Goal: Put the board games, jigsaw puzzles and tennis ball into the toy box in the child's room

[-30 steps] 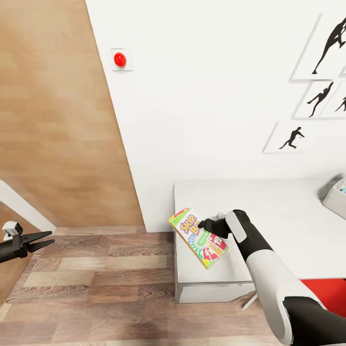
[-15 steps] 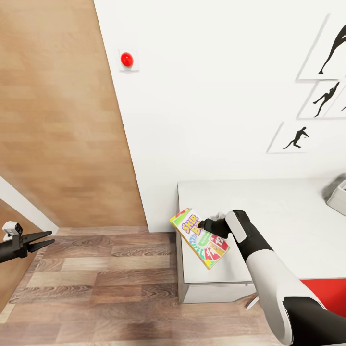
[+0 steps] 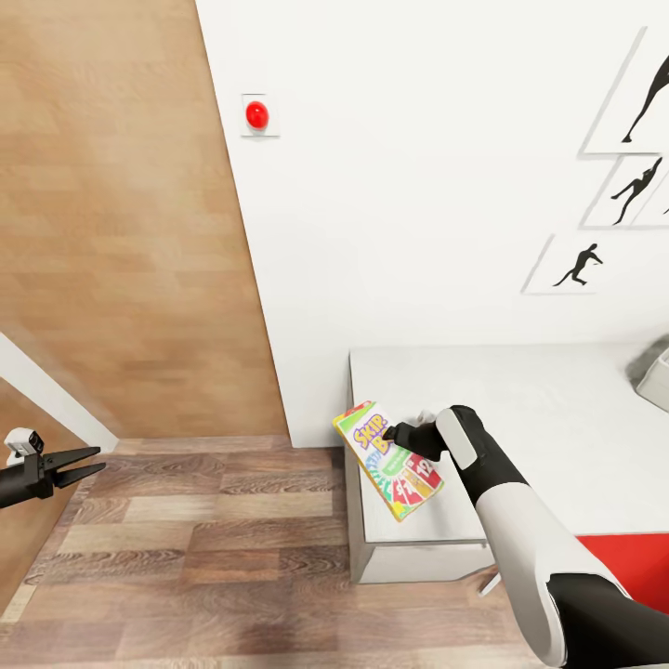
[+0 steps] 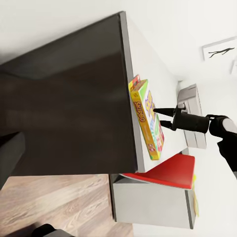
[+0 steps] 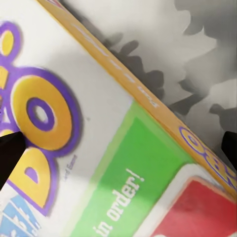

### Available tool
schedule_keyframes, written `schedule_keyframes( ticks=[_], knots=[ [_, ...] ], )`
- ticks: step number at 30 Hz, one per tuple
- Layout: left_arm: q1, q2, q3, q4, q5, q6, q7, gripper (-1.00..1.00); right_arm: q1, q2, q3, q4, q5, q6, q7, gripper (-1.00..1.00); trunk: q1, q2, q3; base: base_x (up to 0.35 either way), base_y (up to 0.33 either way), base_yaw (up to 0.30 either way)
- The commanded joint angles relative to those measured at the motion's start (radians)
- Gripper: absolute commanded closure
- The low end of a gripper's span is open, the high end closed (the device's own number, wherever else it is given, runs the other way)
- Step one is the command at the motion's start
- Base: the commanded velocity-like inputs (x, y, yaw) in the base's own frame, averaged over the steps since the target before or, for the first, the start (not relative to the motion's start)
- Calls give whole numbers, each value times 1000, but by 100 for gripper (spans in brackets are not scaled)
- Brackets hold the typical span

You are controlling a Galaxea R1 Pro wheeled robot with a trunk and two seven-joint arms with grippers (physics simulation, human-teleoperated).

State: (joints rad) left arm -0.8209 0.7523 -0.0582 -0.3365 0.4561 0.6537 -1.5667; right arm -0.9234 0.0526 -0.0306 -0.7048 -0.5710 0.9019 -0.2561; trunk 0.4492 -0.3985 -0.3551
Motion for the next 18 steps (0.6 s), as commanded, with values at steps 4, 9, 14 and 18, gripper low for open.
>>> schedule_keyframes(
  ticks=[4, 9, 14, 18],
  knots=[
    [-1, 1, -6, 1, 4, 11, -4, -100, 0, 0, -4, 27, -6, 5, -9, -100, 1, -1, -2, -1, 3, 0],
    [-1, 1, -6, 1, 4, 11, -4, -100, 0, 0, -6, 26, -6, 5, -9, -100, 1, -1, -2, 0, 0, 0],
    [-1, 1, -6, 1, 4, 10, -4, -100, 0, -1, -7, 24, -3, 4, -10, -100, 1, -1, -2, 0, 0, 0],
    [-1, 1, -6, 1, 4, 11, -4, -100, 0, -2, -8, 15, -3, 2, -11, -100, 1, -1, -2, 0, 0, 0]
  ],
)
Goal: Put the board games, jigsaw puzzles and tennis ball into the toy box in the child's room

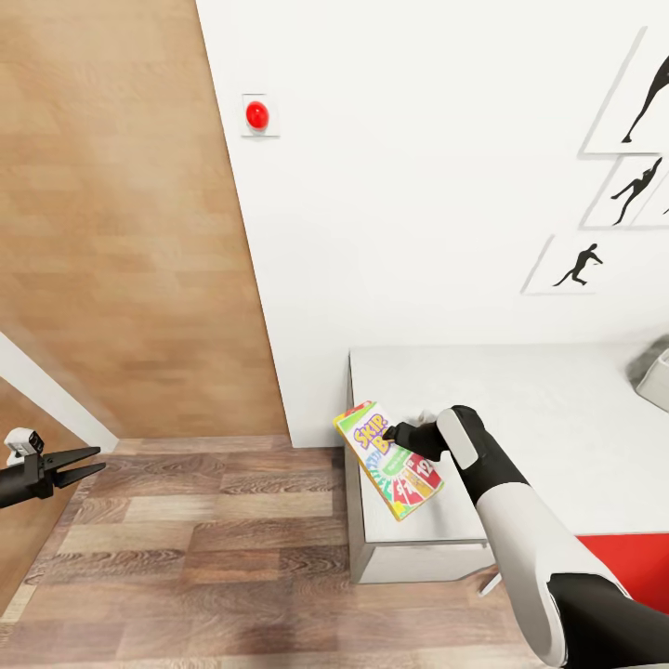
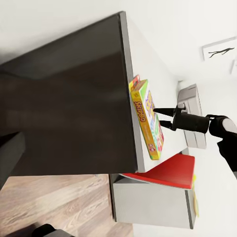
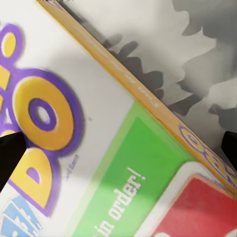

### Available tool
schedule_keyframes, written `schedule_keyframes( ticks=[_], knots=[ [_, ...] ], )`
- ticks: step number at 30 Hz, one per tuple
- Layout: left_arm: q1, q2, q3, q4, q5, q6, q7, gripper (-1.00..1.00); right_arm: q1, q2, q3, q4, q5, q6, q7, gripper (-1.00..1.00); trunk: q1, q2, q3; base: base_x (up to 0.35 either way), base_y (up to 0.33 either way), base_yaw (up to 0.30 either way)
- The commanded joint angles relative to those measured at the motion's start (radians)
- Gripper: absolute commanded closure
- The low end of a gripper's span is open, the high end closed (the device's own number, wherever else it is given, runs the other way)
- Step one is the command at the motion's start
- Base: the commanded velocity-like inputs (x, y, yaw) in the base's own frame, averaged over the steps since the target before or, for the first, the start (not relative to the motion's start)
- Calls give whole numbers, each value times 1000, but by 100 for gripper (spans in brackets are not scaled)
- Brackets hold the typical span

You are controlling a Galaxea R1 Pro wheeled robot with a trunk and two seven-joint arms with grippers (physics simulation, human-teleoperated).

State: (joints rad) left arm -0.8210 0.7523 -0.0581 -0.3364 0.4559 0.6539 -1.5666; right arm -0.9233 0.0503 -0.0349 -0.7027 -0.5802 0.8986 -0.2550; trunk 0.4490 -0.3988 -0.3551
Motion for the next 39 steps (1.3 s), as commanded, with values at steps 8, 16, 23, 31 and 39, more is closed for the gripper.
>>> schedule_keyframes(
  ticks=[8, 16, 23, 31, 39],
  knots=[
    [-1, 1, -6, 0, 4, 10, -4, -100, 0, 1, -4, 7, 5, -2, -10, -100, 1, -1, -2, 0, 0, 0],
    [-1, 1, -6, 0, 4, 10, -4, -100, 0, 2, -6, 5, 5, -4, -9, -100, 1, -1, -2, 0, 0, 0],
    [-1, 1, -6, 0, 4, 10, -4, -100, 0, 2, -6, 5, 5, -4, -8, -100, 1, -1, -2, 0, 0, 0],
    [-1, 1, -6, 0, 4, 10, -4, -100, 0, 2, -5, 5, 5, -4, -8, -100, 1, -1, -2, 0, 0, 0],
    [-1, 1, -6, 0, 4, 10, -4, -100, 0, 2, -5, 5, 5, -6, -7, -100, 1, -1, 0, 0, 0, -1]
  ],
)
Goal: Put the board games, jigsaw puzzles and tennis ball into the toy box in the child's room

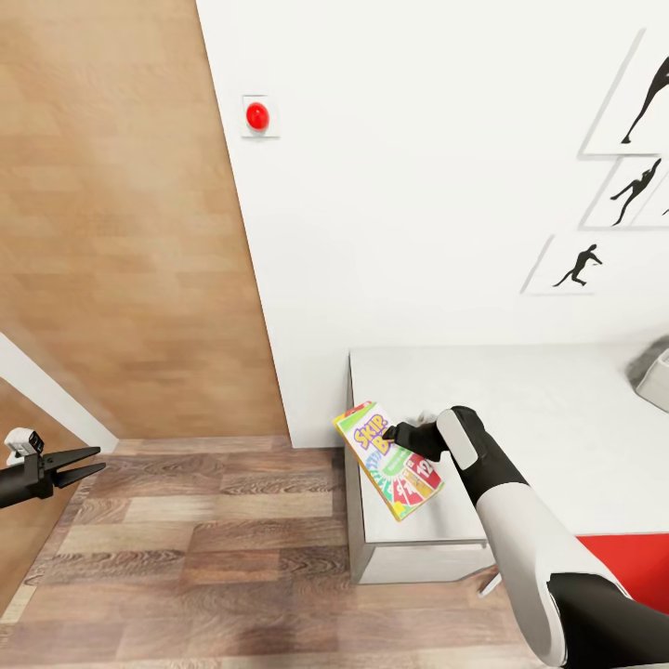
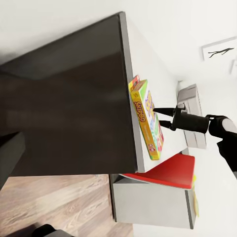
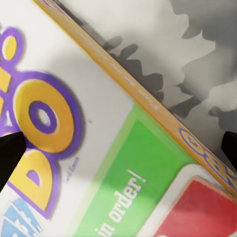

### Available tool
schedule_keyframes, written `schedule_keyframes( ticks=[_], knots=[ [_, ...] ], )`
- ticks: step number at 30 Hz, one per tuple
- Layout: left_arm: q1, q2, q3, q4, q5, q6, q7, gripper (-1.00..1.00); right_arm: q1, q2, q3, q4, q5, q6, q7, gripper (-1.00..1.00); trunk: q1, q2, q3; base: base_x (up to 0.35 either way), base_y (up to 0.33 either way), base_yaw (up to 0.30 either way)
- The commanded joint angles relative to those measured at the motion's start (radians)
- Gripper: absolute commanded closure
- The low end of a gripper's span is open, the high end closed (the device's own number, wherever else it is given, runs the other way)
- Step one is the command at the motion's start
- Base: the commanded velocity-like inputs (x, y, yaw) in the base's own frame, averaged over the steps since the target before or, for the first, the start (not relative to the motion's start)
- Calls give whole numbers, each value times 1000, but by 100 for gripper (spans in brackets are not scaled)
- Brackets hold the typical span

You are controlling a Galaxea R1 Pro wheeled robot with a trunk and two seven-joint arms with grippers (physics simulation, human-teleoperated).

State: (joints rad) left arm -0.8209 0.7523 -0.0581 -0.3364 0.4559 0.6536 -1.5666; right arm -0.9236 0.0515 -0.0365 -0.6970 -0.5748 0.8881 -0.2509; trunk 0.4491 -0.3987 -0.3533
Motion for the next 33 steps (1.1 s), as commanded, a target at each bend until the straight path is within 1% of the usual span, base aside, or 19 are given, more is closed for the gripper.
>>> schedule_keyframes(
  ticks=[1, 33],
  knots=[
    [-1, 1, -6, 0, 4, 11, -4, -100, 0, 1, -3, -1, 0, 5, -12, -100, 1, -1, -1, 0, 0, -22],
    [-1, 2, -6, 0, 4, 11, -4, -100, 0, 1, -5, -2, 0, 6, -10, -100, 1, -1, 47, 0, 0, -59]
  ],
)
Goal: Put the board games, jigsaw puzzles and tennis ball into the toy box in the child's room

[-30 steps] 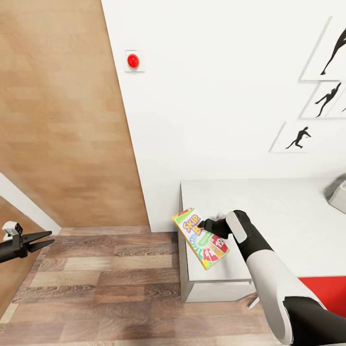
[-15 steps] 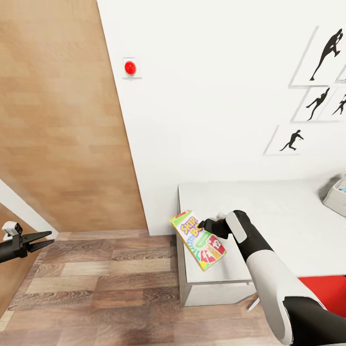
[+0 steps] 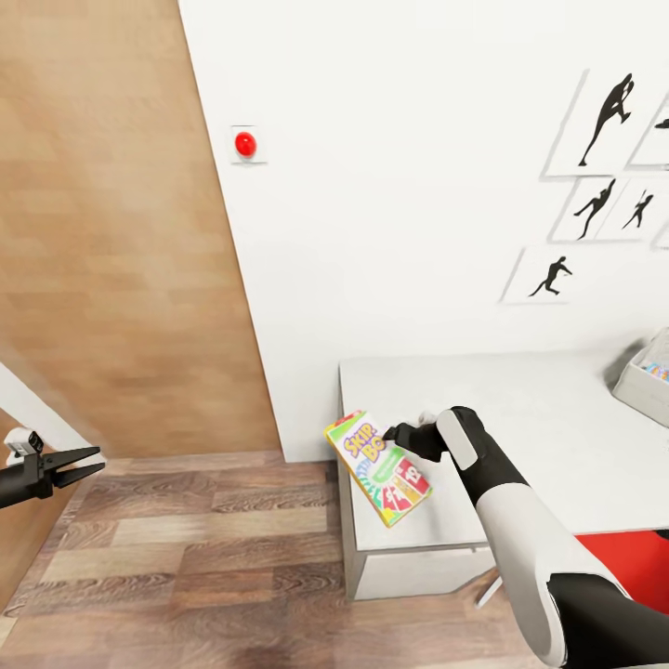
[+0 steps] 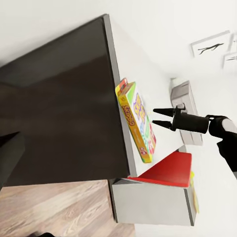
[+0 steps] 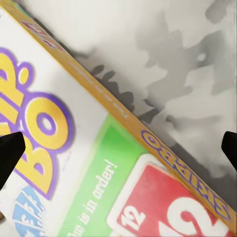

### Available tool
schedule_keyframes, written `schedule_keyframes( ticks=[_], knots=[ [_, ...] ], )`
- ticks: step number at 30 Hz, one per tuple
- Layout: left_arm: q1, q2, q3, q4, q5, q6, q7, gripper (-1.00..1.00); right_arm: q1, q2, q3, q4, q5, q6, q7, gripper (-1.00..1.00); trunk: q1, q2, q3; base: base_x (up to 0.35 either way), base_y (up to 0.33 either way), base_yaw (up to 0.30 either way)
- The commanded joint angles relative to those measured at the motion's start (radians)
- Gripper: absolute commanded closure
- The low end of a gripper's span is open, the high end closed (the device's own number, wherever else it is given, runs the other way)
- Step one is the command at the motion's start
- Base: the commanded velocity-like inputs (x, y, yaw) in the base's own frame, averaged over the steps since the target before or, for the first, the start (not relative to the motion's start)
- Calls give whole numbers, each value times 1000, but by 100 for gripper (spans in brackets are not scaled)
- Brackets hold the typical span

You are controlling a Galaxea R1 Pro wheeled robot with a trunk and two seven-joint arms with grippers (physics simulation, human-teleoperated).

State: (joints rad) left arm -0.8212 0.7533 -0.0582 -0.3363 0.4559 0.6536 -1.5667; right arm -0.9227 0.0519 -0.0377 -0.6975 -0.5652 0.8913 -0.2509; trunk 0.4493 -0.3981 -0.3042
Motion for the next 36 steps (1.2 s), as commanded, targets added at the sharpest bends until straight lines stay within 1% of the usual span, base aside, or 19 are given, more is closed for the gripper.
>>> schedule_keyframes(
  ticks=[1, 4, 7, 9, 10, 13, 14, 15, 18, 20, 21, 24, 26, 27, 30, 31, 33, 36],
  knots=[
    [-1, 1, -6, 0, 4, 11, -4, -100, -1, 1, -4, -1, -10, 3, -9, -100, 1, -2, 0, 0, 0, -63],
    [-1, 0, -6, 0, 4, 11, -4, -100, -1, 0, -4, -8, -10, 4, 1, -100, 1, -2, 4, 0, 0, -63],
    [-1, 0, -6, 0, 4, 11, -4, -100, -1, 0, -4, -41, -11, 8, 23, -100, 1, -2, 9, 0, 0, -62],
    [-1, 0, -6, 0, 4, 11, -4, -100, -1, 0, -3, -103, -11, 15, 51, -100, 1, -2, 12, 0, 0, -46],
    [-1, 0, -6, 0, 4, 11, -4, -100, 0, -1, -3, -153, -11, 26, 68, -100, 1, -2, 14, 0, 0, -26],
    [-1, 0, -6, 0, 4, 11, -4, -100, 8, -6, -3, -231, -12, 58, 91, -100, 1, -2, 18, 0, 0, 5],
    [-1, 0, -6, 0, 4, 11, -4, -100, 25, -12, -5, -287, -13, 87, 105, -100, 1, -2, 20, 0, 0, 40],
    [-1, 0, -6, 0, 4, 11, -4, -100, 37, -15, -7, -317, -15, 101, 113, -100, 1, -2, 22, 0, 0, 46],
    [-1, 0, -6, 0, 4, 11, -4, -100, 78, -21, -19, -417, -28, 133, 139, -100, 1, -2, 26, 0, 0, 51],
    [-1, 0, -6, 0, 4, 11, -4, -100, 108, -24, -33, -490, -44, 147, 157, -100, 1, -2, 29, 0, 0, 40],
    [-1, 0, -6, 0, 4, 11, -4, -100, 142, -28, -51, -564, -68, 156, 174, -100, 1, -2, 31, 0, 0, 22],
    [-1, 0, -6, 0, 4, 11, -4, -100, 202, -39, -76, -658, -118, 156, 192, -100, 1, -2, 36, 0, 0, 15],
    [-1, -2, -6, 0, 4, 11, -4, -100, 244, -50, -89, -703, -158, 156, 201, -100, 1, -2, 39, 0, 0, 8],
    [-1, -3, -6, 0, 4, 11, -4, -100, 285, -63, -98, -735, -201, 156, 206, -100, 1, -2, 41, 0, 0, 5],
    [-1, -5, -6, 0, 4, 11, -4, -100, 340, -84, -106, -764, -269, 156, 215, -100, 1, -2, 45, 0, 0, 3],
    [-1, -7, -6, 0, 4, 11, -4, -100, 372, -97, -109, -775, -312, 156, 224, -100, 1, -2, 47, 0, 0, 2],
    [-1, -8, -6, 0, 4, 11, -4, -100, 403, -108, -111, -782, -346, 156, 241, -100, 1, -2, 50, 0, 0, 1],
    [-1, -9, -6, 0, 4, 11, -4, -100, 448, -120, -115, -790, -378, 156, 280, -100, 1, -2, 55, 0, 0, 0]
  ],
)
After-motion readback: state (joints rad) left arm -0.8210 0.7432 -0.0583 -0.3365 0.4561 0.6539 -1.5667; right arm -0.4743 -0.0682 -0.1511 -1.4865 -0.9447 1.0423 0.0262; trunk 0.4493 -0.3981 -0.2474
